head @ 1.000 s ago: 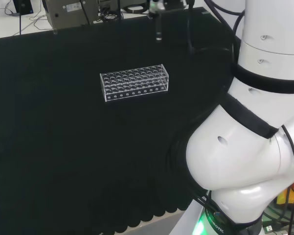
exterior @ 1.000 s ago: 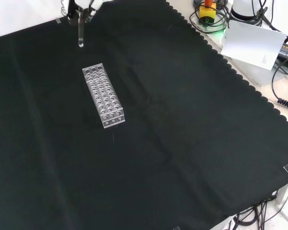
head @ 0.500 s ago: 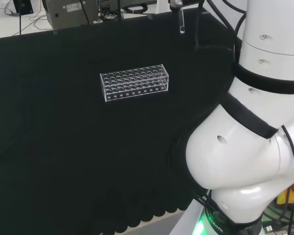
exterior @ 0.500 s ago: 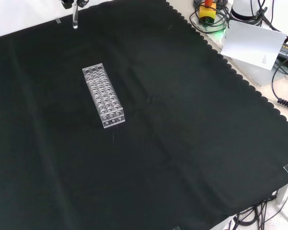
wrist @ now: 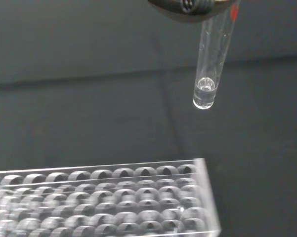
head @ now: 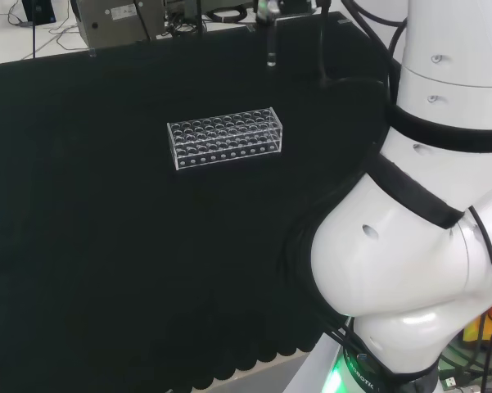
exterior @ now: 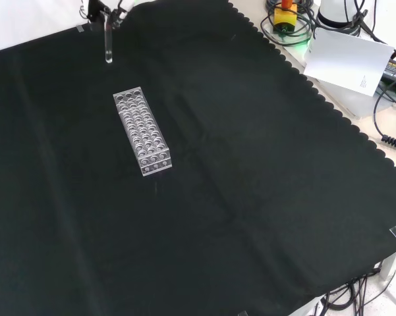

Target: Shake the test tube.

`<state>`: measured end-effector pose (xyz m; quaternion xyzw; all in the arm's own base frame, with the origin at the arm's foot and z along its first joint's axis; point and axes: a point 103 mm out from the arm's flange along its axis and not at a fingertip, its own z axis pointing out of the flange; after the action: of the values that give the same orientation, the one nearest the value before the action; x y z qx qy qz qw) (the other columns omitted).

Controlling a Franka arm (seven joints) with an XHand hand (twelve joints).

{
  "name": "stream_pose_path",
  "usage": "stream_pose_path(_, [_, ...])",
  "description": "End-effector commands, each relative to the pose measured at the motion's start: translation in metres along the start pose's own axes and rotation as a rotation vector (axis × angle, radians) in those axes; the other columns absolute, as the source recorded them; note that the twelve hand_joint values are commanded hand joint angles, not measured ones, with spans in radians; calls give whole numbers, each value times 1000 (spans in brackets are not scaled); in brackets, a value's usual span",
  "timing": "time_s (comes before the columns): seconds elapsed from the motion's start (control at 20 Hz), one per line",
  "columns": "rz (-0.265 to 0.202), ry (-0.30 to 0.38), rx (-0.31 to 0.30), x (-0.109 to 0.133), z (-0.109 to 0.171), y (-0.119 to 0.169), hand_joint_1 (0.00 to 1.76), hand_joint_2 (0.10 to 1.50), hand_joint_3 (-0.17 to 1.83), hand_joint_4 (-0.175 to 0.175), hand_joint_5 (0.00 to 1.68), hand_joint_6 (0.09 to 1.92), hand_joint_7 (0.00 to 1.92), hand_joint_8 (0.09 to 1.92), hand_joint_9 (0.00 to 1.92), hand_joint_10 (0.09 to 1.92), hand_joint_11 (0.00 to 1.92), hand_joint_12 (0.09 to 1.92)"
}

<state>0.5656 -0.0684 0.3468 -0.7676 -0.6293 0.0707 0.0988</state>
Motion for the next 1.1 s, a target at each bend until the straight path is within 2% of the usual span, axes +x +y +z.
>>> stream_pose_path(0.05, [-126, 178, 25, 67, 7, 7, 1525, 1036, 0, -175, 1010, 599, 1109, 954, 1083, 1091, 964, 1005])
stream_pose_path(0.2, [-174, 271, 41, 93, 1, 9, 1525, 1036, 0, -175, 1010, 599, 1108, 956, 1082, 1092, 964, 1005])
stream_pose_path(0.4, [-243, 308, 32, 121, -11, 10, 1525, 1037, 0, -175, 1010, 598, 1107, 957, 1082, 1094, 963, 1005])
stream_pose_path(0.55, [-265, 328, 27, 130, -17, 10, 1525, 1037, 0, -175, 1010, 599, 1107, 958, 1081, 1095, 962, 1006])
stream_pose_path(0.8, [-247, 340, 33, 123, -17, 12, 1525, 1037, 0, -175, 1009, 600, 1106, 959, 1081, 1096, 962, 1006])
stream_pose_path(1.1, [-170, 292, 74, 86, 0, 13, 1525, 1037, 0, -175, 1008, 601, 1106, 960, 1080, 1098, 961, 1006])
